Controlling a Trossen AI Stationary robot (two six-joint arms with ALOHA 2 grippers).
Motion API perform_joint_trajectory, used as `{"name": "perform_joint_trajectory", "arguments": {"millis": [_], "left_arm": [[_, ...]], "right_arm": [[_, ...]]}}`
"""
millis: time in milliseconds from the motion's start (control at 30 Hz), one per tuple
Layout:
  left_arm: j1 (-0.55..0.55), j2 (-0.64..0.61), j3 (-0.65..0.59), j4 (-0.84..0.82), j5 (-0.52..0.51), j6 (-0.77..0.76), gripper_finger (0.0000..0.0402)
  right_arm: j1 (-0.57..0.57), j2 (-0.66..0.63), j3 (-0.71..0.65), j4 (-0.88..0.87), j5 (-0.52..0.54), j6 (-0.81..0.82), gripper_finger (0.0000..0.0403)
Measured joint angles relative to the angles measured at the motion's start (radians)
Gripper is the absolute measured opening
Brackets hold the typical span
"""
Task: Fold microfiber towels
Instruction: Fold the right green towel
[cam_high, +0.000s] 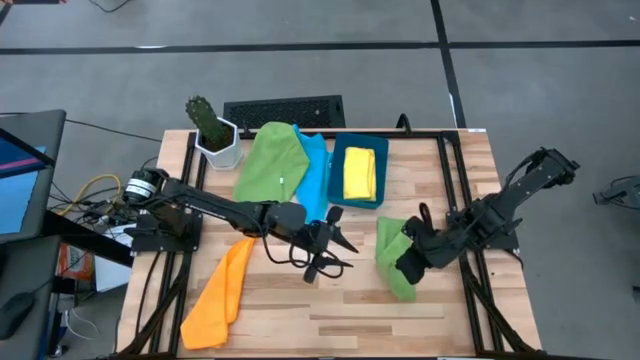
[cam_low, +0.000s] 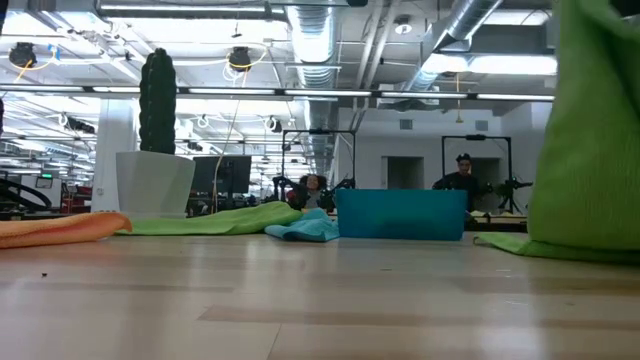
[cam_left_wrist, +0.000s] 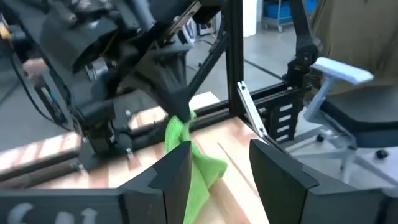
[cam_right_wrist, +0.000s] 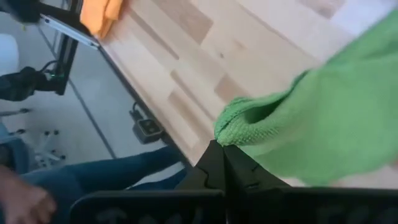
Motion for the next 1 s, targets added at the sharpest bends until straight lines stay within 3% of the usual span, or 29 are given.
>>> {"name": "perform_joint_trajectory", "arguments": {"millis": [200, 1000], "left_arm": [[0.000, 0.064, 0.101, -0.081, 0.018, 0.063, 0.0156], [0.006, 0.114, 0.113, -0.105, 0.080, 0.085, 0.0156]], "right_arm": [[-0.081, 0.022, 0.000, 0.083, -0.066, -0.120, 0.0008], [-0.125, 0.155, 0.000, 0.344, -0.155, -0.250, 0.0008]]}}
